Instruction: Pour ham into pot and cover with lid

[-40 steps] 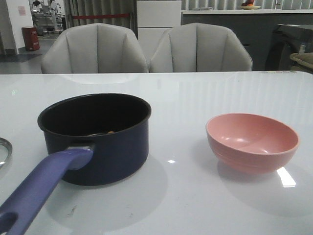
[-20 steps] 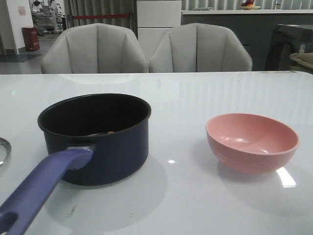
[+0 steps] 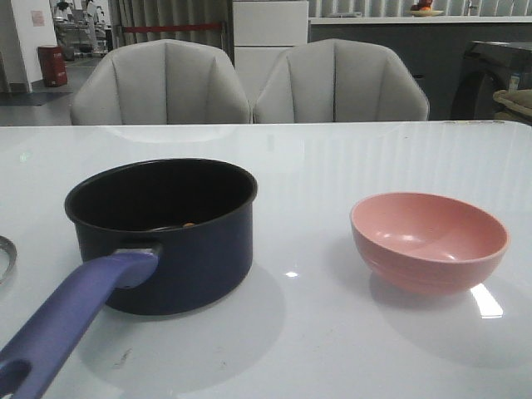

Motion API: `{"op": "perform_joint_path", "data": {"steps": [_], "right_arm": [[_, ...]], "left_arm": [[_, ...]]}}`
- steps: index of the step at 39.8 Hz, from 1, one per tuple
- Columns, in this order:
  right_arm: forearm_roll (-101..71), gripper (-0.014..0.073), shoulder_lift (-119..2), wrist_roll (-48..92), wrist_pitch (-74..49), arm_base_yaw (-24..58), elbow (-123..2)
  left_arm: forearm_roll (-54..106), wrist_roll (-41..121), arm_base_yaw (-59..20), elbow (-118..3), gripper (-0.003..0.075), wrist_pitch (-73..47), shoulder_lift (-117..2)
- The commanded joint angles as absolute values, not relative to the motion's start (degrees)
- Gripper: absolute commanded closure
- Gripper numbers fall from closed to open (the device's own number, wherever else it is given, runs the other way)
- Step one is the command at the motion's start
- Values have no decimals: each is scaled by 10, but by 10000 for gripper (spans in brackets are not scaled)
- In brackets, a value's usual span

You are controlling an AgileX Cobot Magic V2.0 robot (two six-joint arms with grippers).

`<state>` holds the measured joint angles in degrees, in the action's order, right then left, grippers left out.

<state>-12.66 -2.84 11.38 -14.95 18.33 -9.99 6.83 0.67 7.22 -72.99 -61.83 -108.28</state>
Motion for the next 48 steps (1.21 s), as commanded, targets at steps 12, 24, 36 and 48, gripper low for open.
{"op": "perform_joint_path", "data": {"steps": [12,24,36,48], "right_arm": [[-130,442,-33,120,-102,183,-113],[-130,442,-33,120,-101,183,-113],[-130,442,-33,120,-100,183,-113],[-130,442,-33,120,-100,183,-113]], "left_arm": [[80,8,72,-807,512,-689,-1058],[99,20,45,-896,512,-739,-1046],[103,21,-99,-997,512,-738,-1025],[22,24,-238,-1015,512,-738,-1025]]}}
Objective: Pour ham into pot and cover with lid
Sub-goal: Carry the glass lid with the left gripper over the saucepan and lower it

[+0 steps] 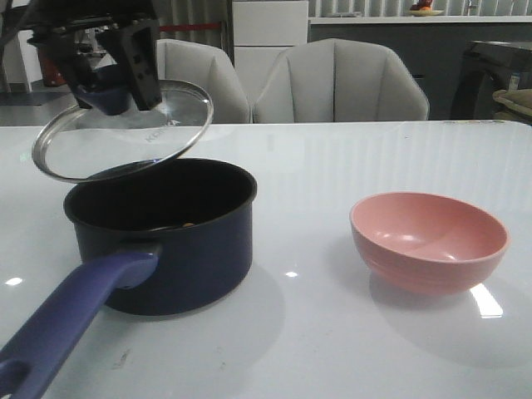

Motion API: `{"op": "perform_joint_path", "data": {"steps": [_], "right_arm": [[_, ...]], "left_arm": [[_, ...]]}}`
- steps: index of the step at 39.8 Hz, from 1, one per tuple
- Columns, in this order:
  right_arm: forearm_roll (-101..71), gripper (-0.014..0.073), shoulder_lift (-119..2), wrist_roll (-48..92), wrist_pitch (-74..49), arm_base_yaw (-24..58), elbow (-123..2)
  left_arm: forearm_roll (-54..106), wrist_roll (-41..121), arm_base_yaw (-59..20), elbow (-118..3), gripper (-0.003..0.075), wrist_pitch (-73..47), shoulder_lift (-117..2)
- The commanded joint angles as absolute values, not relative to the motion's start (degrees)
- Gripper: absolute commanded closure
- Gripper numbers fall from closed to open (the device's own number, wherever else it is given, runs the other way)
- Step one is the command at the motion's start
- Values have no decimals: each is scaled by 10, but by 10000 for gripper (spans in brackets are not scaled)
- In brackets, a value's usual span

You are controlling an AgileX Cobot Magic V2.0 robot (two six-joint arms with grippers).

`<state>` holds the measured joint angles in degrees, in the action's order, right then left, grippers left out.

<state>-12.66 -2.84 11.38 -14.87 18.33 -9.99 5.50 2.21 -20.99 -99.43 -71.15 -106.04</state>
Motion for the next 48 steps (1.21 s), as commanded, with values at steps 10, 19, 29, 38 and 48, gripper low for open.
{"op": "perform_joint_path", "data": {"steps": [10,19,29,38,48], "right_arm": [[-130,442,-33,120,-100,183,-113],[-130,442,-33,120,-100,183,-113],[-130,442,-33,120,-99,183,-113],[-130,442,-33,120,-99,183,-113],[-130,442,-33,120,-99,183,-113]], "left_arm": [[29,24,-279,-1012,512,-738,-1026],[32,24,-279,-988,512,-738,-1026],[39,24,-279,-972,512,-738,-1027],[42,24,-279,-972,510,-738,-1040],[54,22,-279,-973,510,-738,-1062]]}}
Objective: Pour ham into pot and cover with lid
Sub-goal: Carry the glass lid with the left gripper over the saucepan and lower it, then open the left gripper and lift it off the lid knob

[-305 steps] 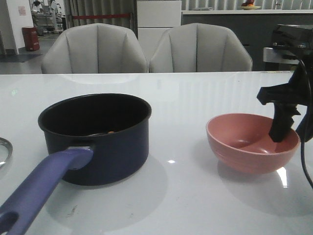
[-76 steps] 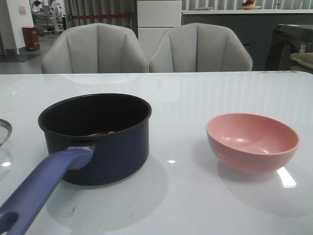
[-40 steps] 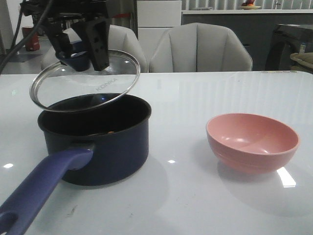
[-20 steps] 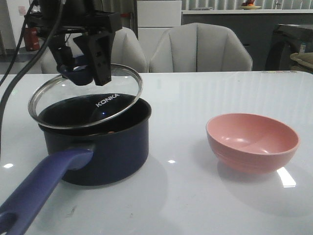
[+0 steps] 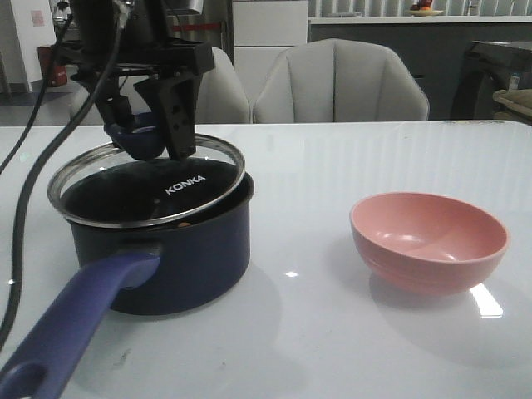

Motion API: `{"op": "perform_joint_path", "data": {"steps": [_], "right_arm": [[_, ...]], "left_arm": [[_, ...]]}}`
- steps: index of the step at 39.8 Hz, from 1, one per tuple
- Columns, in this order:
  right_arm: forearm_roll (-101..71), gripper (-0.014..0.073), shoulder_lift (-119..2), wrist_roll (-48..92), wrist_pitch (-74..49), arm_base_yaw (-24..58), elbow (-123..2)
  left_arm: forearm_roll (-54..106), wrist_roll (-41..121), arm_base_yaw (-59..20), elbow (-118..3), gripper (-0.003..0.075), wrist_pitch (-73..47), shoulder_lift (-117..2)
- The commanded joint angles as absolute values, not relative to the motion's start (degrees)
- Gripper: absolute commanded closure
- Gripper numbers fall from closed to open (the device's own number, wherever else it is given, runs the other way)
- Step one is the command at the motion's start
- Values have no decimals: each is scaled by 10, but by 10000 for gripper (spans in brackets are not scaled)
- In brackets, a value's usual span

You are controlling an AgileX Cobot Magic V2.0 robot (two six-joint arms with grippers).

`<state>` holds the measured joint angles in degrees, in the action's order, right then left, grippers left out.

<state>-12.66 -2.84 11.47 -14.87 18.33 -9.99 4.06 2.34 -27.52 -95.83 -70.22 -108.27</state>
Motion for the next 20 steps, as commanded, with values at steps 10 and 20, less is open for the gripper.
{"op": "perform_joint_path", "data": {"steps": [10,20], "right_arm": [[-130,442,-33,120,-99,183,-113],[-130,442,-33,120,-99,184,-113]], "left_arm": [[56,19,-279,-973,393,-738,-1072],[56,19,-279,-973,207,-738,-1072]]}}
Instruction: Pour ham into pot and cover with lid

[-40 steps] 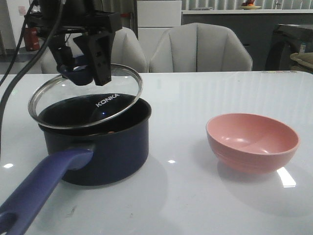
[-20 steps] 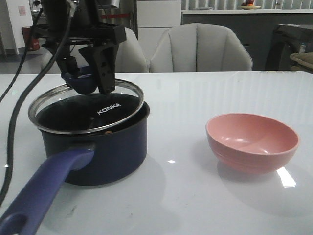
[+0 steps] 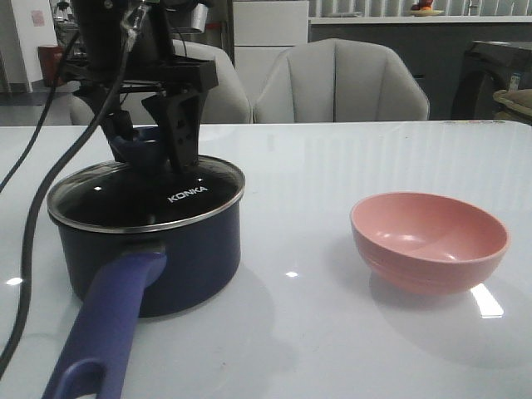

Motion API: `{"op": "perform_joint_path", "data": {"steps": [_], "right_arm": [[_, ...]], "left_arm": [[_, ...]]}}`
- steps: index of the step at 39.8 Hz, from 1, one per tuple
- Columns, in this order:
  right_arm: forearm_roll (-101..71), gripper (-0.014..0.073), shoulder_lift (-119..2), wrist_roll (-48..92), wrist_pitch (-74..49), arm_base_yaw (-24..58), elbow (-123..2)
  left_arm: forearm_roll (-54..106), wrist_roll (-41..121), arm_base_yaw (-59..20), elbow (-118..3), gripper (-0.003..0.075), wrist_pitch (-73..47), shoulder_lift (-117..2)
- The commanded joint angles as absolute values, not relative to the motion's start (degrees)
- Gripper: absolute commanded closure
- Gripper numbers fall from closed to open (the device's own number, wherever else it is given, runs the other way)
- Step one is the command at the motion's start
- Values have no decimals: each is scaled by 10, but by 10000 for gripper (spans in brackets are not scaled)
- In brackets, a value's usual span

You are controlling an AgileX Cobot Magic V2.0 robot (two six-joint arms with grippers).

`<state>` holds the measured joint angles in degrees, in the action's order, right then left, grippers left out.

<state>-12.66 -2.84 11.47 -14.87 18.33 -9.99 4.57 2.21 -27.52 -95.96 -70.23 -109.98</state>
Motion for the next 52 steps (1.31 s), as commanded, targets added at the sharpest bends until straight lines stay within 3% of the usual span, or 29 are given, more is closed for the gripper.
{"op": "perform_joint_path", "data": {"steps": [1,15,33,42,52], "right_arm": [[-130,442,-33,120,-99,185,-113],[-130,442,-33,120,-99,194,-113],[-130,442,-33,120,-95,194,-113],[-130,442,-33,120,-95,194,-113],[-130,442,-33,120,-96,194,-113]], "left_arm": [[56,19,-279,-973,197,-738,-1072],[58,19,-278,-1008,178,-738,-1033],[47,21,-277,-983,191,-725,-804],[11,21,-277,-863,265,-621,-635],[23,21,-277,-629,351,-448,-425]]}}
